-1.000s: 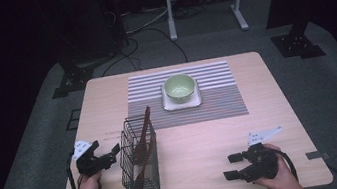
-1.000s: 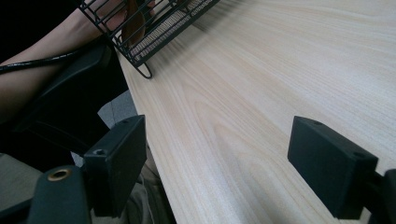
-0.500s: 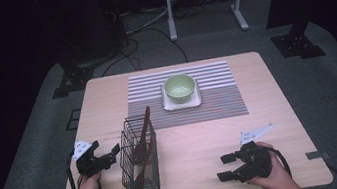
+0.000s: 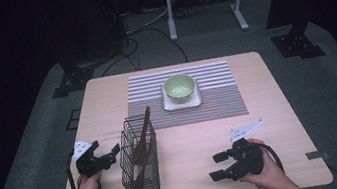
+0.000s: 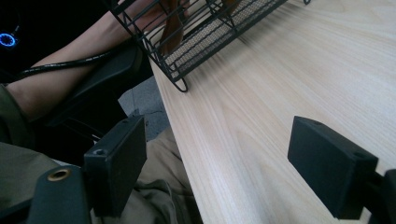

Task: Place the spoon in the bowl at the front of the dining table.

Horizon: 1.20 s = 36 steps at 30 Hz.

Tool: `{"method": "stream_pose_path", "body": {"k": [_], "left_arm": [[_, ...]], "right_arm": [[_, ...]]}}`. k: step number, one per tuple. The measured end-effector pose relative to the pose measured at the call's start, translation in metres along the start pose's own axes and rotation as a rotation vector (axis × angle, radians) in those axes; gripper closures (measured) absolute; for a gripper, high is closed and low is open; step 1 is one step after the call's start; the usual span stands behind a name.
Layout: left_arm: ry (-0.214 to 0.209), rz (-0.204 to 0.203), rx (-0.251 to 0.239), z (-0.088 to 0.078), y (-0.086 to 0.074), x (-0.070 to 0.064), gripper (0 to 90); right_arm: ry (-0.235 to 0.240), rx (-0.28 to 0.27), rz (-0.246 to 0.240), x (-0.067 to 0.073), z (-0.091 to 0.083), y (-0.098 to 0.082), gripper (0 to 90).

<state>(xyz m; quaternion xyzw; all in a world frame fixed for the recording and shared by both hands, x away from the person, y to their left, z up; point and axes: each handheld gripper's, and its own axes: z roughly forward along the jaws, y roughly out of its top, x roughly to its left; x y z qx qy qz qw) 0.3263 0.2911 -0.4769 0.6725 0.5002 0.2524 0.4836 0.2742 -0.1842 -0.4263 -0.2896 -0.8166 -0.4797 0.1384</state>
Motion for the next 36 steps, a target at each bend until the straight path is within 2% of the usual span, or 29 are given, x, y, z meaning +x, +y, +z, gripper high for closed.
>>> {"method": "stream_pose_path", "body": {"k": [12,36], "left_arm": [[0.001,0.0,0.0,0.0,0.0,0.0,6.4],[-0.001,0.004,0.0,0.0,0.0,0.0,6.4]], "right_arm": [[0.032,0.008,0.013,0.002,0.004,0.015,18.3],[0.072,0.025,0.008,0.021,0.014,0.056,18.4]]}}
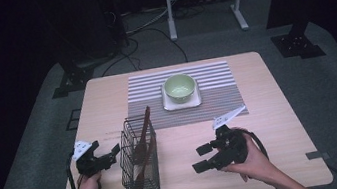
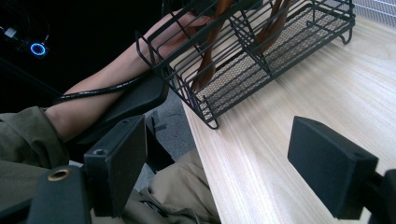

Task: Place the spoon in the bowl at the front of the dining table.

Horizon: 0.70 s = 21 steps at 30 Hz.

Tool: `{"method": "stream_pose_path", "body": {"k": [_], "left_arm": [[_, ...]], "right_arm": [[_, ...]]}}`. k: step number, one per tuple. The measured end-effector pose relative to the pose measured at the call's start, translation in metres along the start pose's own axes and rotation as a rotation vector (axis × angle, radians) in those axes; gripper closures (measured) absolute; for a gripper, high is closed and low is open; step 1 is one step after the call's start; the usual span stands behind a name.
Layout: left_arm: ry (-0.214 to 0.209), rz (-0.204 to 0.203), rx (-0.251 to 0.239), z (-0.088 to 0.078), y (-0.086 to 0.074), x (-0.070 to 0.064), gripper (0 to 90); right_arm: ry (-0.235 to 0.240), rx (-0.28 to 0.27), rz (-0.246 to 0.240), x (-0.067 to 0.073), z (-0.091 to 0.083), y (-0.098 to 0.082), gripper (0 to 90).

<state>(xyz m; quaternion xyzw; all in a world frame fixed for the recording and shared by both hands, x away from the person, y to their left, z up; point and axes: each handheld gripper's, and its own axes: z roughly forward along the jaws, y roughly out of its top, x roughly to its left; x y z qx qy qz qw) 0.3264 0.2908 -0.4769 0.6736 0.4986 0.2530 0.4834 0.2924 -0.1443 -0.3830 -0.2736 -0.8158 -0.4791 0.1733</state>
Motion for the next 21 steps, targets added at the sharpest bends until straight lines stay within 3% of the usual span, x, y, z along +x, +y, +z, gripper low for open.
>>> {"method": "stream_pose_path", "body": {"k": [21], "left_arm": [[-0.001,-0.001,0.0,0.0,0.0,0.0,6.4]], "right_arm": [[-0.008,0.054,0.023,0.004,0.012,0.029,18.4]]}}
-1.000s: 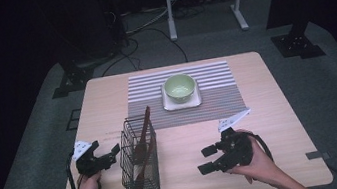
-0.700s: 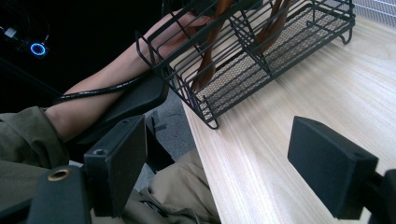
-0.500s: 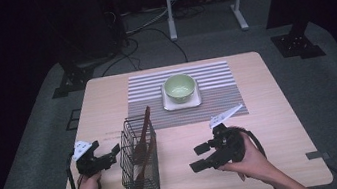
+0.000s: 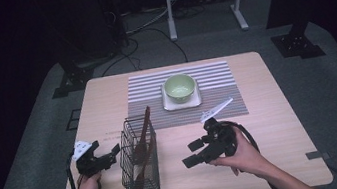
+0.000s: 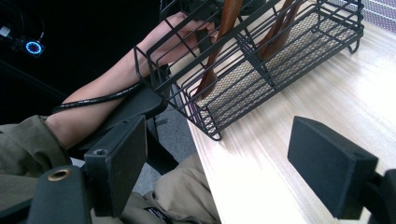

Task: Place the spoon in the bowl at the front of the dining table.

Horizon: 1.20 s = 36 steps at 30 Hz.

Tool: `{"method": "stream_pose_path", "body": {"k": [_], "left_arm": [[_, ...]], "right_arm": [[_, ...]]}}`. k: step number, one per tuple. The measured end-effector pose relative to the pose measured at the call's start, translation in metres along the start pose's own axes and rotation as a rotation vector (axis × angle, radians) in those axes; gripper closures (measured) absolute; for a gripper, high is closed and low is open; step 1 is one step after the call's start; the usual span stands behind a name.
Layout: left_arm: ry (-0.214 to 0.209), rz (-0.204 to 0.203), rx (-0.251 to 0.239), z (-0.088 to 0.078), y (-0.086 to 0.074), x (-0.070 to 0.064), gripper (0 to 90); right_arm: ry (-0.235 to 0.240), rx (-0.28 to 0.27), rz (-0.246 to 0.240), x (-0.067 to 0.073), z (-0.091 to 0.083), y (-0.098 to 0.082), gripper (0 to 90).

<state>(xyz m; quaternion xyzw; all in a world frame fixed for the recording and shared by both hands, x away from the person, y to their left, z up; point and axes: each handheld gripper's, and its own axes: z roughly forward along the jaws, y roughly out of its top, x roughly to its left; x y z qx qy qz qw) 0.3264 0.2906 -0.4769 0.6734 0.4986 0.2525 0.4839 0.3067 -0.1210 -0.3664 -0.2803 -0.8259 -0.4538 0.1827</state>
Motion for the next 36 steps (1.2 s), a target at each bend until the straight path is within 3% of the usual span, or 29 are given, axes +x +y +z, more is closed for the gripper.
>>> {"method": "stream_pose_path", "body": {"k": [36], "left_arm": [[-0.001,-0.001,0.001,0.0,0.0,0.001,6.4]], "right_arm": [[0.011,0.081,0.002,0.007,0.025,0.041,18.5]]}}
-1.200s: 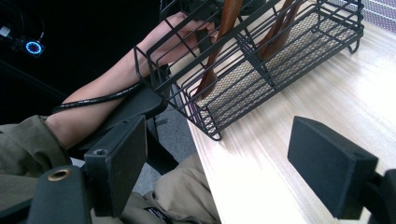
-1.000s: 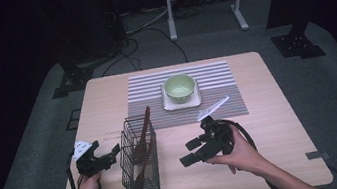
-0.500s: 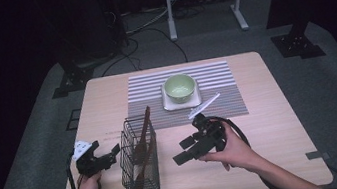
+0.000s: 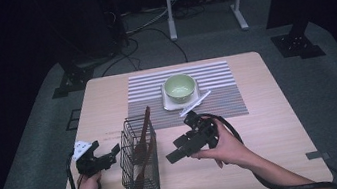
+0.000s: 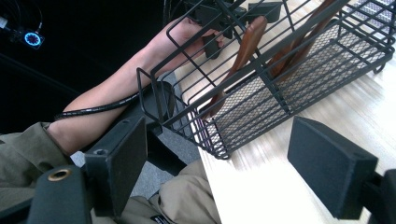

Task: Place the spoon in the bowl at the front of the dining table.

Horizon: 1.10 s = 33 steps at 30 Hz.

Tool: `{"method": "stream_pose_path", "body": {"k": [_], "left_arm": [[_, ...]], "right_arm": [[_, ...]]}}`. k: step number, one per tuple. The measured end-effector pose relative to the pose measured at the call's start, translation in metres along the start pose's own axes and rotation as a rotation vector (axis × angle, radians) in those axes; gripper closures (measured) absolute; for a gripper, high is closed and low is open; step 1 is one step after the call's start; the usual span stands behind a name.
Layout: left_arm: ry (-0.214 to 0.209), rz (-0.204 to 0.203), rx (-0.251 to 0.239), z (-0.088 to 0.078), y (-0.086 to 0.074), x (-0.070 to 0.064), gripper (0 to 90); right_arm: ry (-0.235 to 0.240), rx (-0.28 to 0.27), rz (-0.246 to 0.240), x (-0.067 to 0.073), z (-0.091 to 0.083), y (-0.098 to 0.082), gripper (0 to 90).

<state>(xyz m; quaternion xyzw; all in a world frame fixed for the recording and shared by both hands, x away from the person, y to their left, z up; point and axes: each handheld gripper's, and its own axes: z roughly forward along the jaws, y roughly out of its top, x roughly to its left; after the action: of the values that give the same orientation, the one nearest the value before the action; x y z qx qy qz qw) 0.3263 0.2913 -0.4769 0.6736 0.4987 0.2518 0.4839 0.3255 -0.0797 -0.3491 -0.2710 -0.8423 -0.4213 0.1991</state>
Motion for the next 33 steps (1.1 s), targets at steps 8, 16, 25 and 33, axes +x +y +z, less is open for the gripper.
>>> {"method": "stream_pose_path", "body": {"k": [8,16,25,33], "left_arm": [[0.001,-0.003,-0.002,0.0,0.0,0.0,6.4],[-0.001,-0.003,-0.003,0.0,0.0,0.0,6.4],[0.0,-0.003,-0.003,0.0,0.0,0.0,6.4],[-0.002,-0.005,-0.007,0.0,0.0,0.0,6.4]], "right_arm": [[0.002,0.021,-0.001,0.002,0.008,0.013,18.8],[0.011,0.043,0.009,0.002,0.017,0.023,20.9],[0.007,0.05,0.029,-0.002,0.025,0.033,23.2],[0.006,0.059,0.037,-0.002,0.032,0.041,28.0]]}}
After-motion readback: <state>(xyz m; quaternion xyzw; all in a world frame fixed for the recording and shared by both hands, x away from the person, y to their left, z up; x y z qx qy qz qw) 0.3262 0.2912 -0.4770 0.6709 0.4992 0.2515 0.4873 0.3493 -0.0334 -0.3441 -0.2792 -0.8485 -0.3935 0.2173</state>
